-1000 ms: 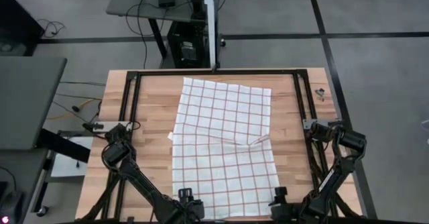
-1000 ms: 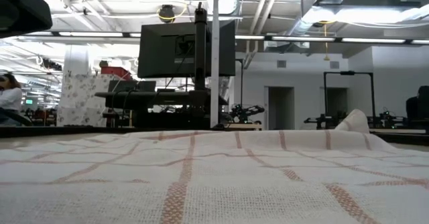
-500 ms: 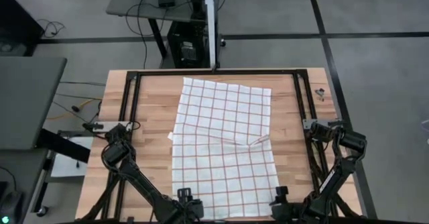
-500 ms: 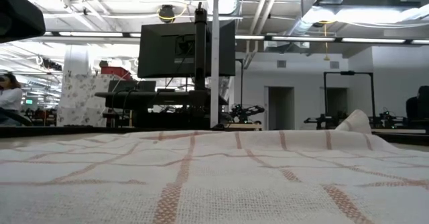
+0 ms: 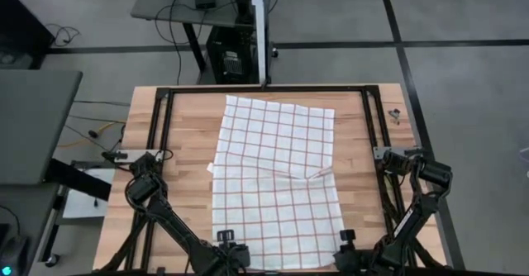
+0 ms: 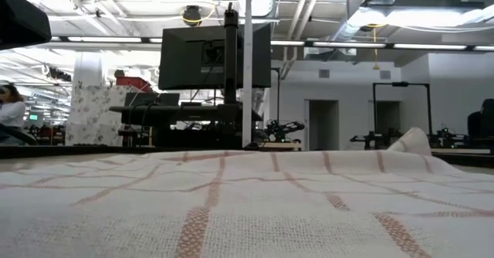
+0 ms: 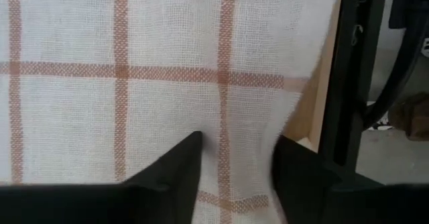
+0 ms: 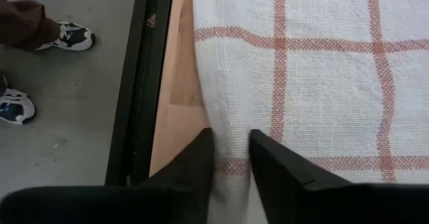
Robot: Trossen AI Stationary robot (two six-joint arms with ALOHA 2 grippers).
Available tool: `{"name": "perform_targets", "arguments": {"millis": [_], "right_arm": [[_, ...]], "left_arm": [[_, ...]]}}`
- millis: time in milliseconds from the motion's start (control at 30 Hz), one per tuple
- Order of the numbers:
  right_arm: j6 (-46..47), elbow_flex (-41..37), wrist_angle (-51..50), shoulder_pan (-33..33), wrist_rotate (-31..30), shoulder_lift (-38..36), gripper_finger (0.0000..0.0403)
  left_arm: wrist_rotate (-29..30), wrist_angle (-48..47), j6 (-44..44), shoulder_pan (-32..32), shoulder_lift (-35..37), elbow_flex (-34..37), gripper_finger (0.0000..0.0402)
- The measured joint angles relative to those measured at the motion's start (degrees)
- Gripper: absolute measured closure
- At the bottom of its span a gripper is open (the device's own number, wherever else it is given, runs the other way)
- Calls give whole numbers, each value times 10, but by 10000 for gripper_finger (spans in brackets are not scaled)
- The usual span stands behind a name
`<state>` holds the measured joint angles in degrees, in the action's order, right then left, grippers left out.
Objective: Roll towel
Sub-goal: Fold the white stripe kitchen towel
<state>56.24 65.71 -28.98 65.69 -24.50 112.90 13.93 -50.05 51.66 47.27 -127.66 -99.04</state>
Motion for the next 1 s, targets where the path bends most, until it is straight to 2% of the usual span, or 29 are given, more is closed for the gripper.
{"name": "perform_targets", "arguments": {"millis": [100,233,433,733,867,1000], "right_arm": [[-24,0,12,0,16,0,390],[-8,-1,13,-1,25,-5,398],[64,-6,-2,-2,55,-59,401],[125,-2,6,-2,50,-185,402],[130,-3,18,1,48,-199,402],[143,-2,56,6,45,-195,402]], "left_arm": [[0,0,-1,0,0,0,331],[-5,-2,-4,0,0,-2,392],[-47,-4,21,3,21,-18,400],[-59,-15,54,3,128,-19,401],[-58,-11,76,7,139,-19,401],[-59,35,97,26,133,-19,401]]}}
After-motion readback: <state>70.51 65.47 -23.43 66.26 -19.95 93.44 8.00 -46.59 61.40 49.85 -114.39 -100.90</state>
